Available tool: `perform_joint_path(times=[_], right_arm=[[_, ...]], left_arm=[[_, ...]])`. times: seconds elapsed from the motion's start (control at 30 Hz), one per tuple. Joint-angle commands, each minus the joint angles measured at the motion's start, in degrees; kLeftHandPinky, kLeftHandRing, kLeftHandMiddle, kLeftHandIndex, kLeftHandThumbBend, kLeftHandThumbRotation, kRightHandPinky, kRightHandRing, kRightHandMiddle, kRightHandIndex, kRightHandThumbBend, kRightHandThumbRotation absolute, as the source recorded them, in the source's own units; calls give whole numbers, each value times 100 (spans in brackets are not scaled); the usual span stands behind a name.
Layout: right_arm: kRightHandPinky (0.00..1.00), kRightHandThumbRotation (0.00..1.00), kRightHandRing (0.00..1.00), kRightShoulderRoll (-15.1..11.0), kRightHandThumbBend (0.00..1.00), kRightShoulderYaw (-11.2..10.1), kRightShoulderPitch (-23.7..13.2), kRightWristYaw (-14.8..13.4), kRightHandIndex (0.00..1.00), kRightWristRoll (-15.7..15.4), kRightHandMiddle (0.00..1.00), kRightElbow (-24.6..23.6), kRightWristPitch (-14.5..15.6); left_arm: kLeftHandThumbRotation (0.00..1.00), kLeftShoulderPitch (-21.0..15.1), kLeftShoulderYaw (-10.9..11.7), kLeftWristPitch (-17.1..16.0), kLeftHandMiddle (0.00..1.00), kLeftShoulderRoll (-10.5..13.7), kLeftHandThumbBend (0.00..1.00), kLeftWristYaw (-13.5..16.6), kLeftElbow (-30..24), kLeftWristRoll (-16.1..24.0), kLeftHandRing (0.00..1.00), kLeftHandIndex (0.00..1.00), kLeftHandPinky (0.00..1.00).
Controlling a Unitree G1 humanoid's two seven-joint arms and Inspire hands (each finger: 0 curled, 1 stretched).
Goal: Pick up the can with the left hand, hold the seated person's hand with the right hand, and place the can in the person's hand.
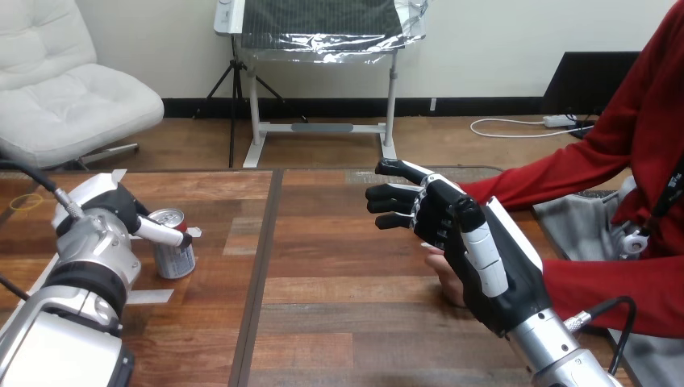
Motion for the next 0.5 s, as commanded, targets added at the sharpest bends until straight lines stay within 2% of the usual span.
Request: perform_joint_path(times=[0.0,0.47], right_arm=[[73,100,76,-58,81,-20,-340,-26,83,39,76,-208,-32],[73,100,76,-62,81,-22,-341,5,84,72,77,-207,-35]], left_arm=[[32,-400,34,-91,75,39,83,71,-234,-23,67,76,47],[31,-402,141,-105,72,-11,84,134,-249,-37,65,75,46]])
